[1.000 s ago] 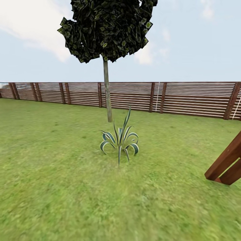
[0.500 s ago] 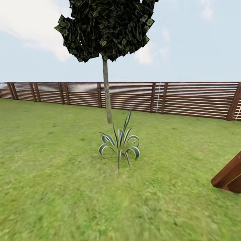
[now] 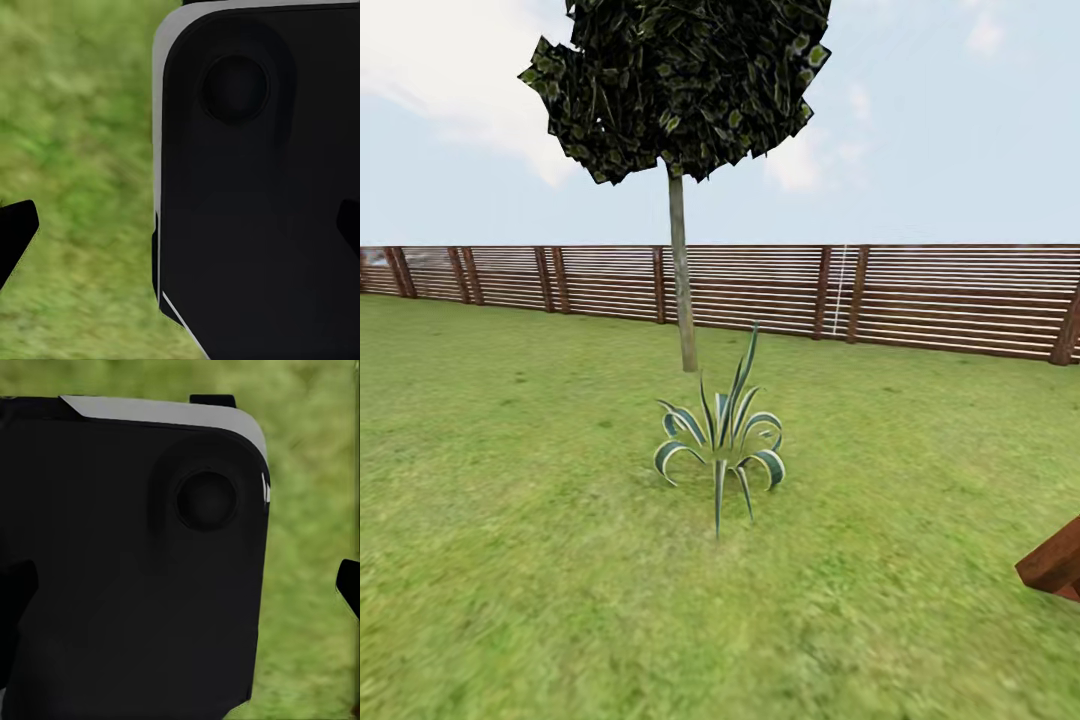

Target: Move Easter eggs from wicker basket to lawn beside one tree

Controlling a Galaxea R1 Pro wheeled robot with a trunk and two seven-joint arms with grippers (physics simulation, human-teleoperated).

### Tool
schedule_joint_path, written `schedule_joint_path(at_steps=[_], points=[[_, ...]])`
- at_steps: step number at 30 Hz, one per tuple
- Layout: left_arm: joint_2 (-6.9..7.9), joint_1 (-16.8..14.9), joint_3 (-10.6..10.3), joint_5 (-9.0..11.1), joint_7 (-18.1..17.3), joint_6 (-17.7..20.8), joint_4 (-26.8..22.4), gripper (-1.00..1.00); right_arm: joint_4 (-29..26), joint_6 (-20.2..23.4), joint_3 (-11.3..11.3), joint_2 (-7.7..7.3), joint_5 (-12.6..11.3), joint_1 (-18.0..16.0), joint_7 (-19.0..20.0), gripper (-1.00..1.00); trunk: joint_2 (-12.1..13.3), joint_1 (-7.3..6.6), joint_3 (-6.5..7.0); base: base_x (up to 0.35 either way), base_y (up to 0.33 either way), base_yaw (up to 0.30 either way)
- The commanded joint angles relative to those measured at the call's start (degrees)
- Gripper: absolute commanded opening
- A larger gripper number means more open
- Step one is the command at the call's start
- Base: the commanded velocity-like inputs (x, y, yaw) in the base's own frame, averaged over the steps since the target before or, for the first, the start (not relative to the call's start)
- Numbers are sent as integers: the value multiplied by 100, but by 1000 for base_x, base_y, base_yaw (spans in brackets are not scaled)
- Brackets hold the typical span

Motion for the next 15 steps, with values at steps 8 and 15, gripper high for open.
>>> schedule_joint_path(at_steps=[8, 15], points=[[0, 0, 6, 13, 0, 3, -3, 100, 10, 2, 2, 1, -29, -7, -2, 100, -2, 3, -4, 335, 0, 201], [0, 0, 8, 13, 0, 3, -3, 100, 10, 2, 2, 1, -28, -7, -2, 100, -2, 3, -4, 335, 0, 254]])
